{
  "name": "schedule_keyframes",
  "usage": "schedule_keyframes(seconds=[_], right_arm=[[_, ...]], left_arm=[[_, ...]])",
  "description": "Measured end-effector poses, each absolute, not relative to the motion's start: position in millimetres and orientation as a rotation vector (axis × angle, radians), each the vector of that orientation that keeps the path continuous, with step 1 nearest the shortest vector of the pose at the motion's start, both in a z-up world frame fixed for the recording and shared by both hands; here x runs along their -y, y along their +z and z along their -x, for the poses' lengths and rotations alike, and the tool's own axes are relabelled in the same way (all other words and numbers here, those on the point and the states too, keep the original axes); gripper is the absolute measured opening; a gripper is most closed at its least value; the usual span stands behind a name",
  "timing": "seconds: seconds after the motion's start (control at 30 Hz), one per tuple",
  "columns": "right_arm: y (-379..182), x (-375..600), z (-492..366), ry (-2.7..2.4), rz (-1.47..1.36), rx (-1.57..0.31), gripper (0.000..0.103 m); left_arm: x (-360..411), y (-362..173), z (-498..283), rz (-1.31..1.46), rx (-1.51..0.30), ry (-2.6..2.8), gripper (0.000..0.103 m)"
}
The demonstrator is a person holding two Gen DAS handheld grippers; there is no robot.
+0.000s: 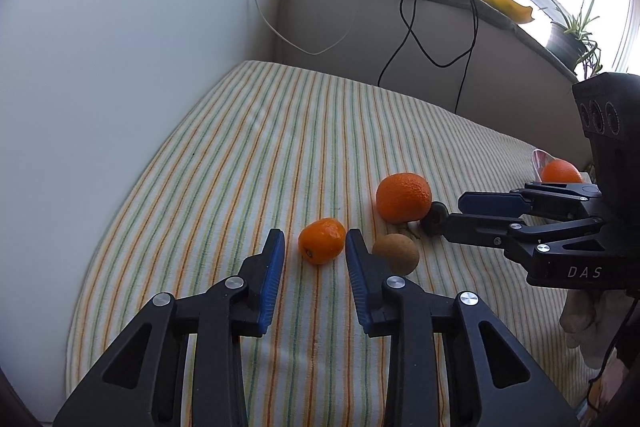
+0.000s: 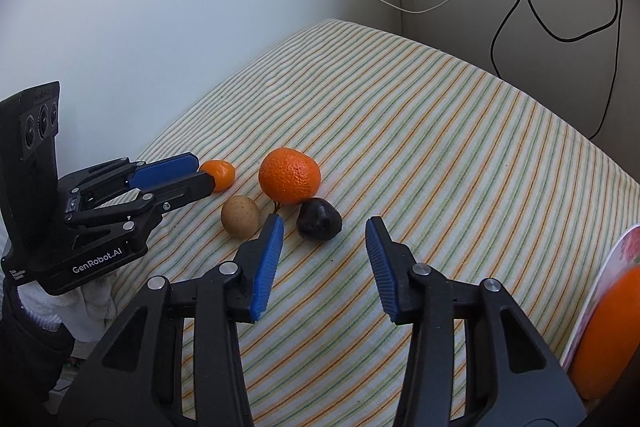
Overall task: Organize fruits
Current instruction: 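Grasp a small tangerine with the left gripper while the right gripper grasps a dark plum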
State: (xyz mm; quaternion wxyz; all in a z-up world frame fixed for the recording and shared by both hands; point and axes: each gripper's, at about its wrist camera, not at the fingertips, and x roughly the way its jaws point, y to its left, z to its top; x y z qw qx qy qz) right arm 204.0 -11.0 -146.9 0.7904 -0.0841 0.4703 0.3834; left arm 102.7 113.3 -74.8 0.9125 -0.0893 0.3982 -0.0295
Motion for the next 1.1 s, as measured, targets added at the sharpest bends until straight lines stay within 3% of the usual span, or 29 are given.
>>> schedule_keyframes(seconds=[0.23,0.57,1.1], right_arm=[[-154,-2,-208,0.821,0.223,-1.015,0.043],[-161,-12,-213,0.840,0.226,-1.029,0.027],[-145,7,-203,0.832,0.202,-1.003,0.027]], left_arm=[[-113,-77,-107,0.185,-0.838,-0.072,0.030],[-111,-78,-109,0.184,-0.839,-0.079,0.024],[-104,-66,-100,0.160,-0.801,-0.067,0.023]])
